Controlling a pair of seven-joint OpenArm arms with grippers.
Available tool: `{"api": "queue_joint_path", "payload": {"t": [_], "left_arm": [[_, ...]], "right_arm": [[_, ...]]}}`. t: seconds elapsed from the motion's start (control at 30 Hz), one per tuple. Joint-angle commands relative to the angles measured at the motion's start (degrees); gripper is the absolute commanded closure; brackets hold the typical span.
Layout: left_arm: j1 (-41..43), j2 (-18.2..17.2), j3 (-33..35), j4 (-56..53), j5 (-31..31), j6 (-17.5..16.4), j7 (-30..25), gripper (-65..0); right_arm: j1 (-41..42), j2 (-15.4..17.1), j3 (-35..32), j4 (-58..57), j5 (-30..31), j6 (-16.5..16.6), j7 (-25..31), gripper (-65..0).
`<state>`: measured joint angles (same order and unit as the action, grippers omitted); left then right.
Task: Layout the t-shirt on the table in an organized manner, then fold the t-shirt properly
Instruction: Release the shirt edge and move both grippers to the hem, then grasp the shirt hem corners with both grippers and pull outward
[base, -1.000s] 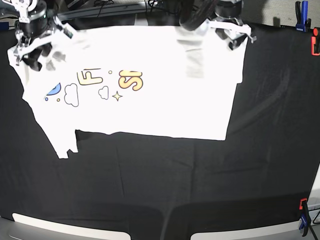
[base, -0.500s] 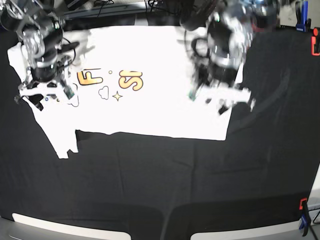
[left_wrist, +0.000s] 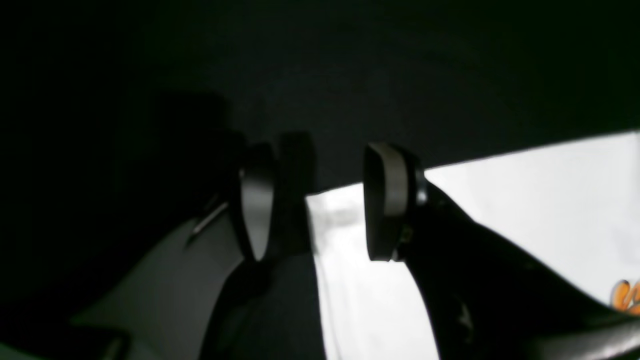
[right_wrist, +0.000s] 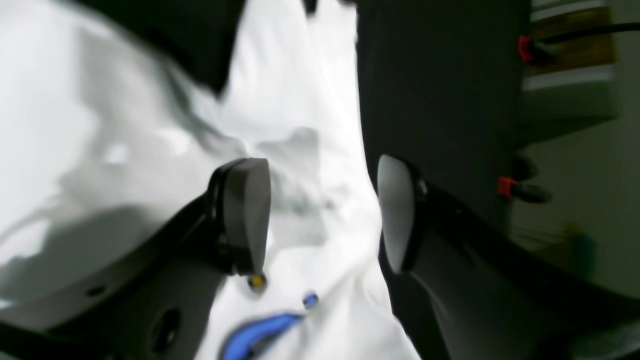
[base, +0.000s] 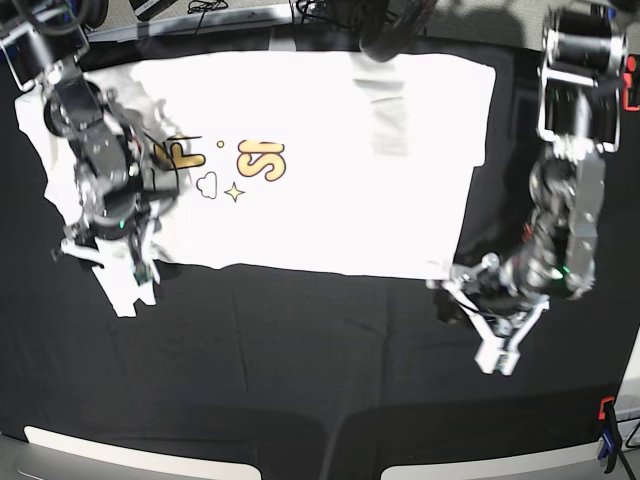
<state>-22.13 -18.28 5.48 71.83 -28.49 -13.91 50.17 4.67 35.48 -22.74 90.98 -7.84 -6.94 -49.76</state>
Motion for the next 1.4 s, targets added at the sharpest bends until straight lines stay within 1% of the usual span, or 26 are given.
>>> {"api": "queue_joint_path", "payload": {"t": [0.0,0.1,0.2,0.27,0.33,0.43,0.47,0.53,0.57,0.67,0.77,0.83,0.93,1.0,1.07,1.13,1.17,1.23,1.27,1.33,1.37], "left_arm": [[-3.0,-0.3,-1.4,-3.3,-2.6,-2.3,-1.3,-27.1],[-7.4,-0.3,-4.2,-17.9,-5.0,-10.5,-2.5,-27.1],[-11.2,-0.4,-4.9,-31.1,-5.3,-16.8,-2.3,-27.1],[-12.5,-0.5,-4.9,-37.3,-7.1,-19.5,-1.7,-27.1],[-12.5,-0.6,-4.9,-40.2,-10.2,-22.1,-0.5,-27.1],[-11.8,-0.6,-4.9,-40.3,-16.5,-25.5,4.9,-27.1],[-11.8,-0.6,-4.9,-40.3,-18.9,-26.1,7.3,-27.1],[-11.9,-0.6,-4.9,-40.2,-23.2,-26.1,10.7,-27.1],[-11.9,-0.6,-4.9,-40.2,-24.5,-26.1,10.9,-27.1],[-11.9,-0.4,-4.9,-40.2,-24.7,-26.1,9.0,-27.1],[-11.8,0.5,-4.9,-40.2,-24.4,-26.1,9.0,-26.5],[-11.7,1.6,-4.9,-40.2,-23.5,-26.1,8.0,-25.0],[-11.7,3.3,-4.9,-40.2,-18.0,-26.1,5.2,-24.9],[-11.7,3.8,-4.9,-40.2,-15.3,-26.1,4.8,-24.9],[-11.7,3.8,-4.9,-40.2,-15.0,-26.1,4.8,-23.9],[-11.7,3.5,-4.9,-40.2,-15.0,-26.1,4.8,-18.2],[-11.7,3.5,-4.9,-40.2,-15.0,-26.1,4.8,-13.6],[-11.9,3.2,-4.9,-40.2,-15.1,-26.1,4.8,-2.0],[-11.9,3.1,-4.9,-40.2,-15.1,-26.1,4.7,0.0],[-12.0,3.2,-4.9,-40.2,-15.1,-26.1,4.6,0.0],[-12.0,3.2,-4.9,-40.2,-15.3,-26.1,4.6,0.0]], "right_arm": [[1.8,0.7,1.8,0.7,-0.1,0.1,1.0,-33.4],[3.4,0.2,5.5,0.8,3.2,2.3,0.9,-33.4],[4.1,0.2,9.6,0.8,6.9,4.7,1.0,-33.4],[4.1,0.2,12.2,0.8,9.5,6.3,1.2,-33.4],[4.1,0.2,14.5,0.8,11.6,7.6,1.2,-33.4],[4.1,0.2,17.2,0.8,13.0,8.8,1.8,-33.4],[4.1,0.2,17.9,0.8,13.0,8.9,1.8,-33.4],[4.1,0.2,18.9,0.8,13.0,9.5,1.8,-33.4],[4.1,0.2,19.2,0.8,13.0,9.8,1.8,-33.4],[4.1,0.2,19.4,0.8,13.0,10.2,1.8,-33.4],[4.1,0.2,19.4,0.8,13.0,10.2,2.3,-33.4],[4.1,0.2,19.4,0.8,13.0,10.2,3.1,-33.4],[4.1,0.2,19.4,0.8,13.0,10.2,4.4,-33.4],[4.0,0.2,19.4,0.8,13.0,10.2,5.2,-33.4],[4.0,0.2,19.4,0.7,13.0,10.2,7.1,-33.4],[4.1,0.2,19.4,0.6,13.0,10.2,9.9,-33.4],[4.2,0.2,19.4,0.4,13.0,10.2,11.1,-33.4],[5.2,-0.3,19.4,-1.1,13.0,10.2,11.9,-33.3],[6.3,-0.7,19.4,-2.7,13.3,10.2,11.9,-33.3],[9.4,-1.5,19.4,-7.3,17.3,10.4,11.8,-33.3],[11.4,-2.0,19.4,-10.2,18.9,11.3,11.9,-32.8]]}}
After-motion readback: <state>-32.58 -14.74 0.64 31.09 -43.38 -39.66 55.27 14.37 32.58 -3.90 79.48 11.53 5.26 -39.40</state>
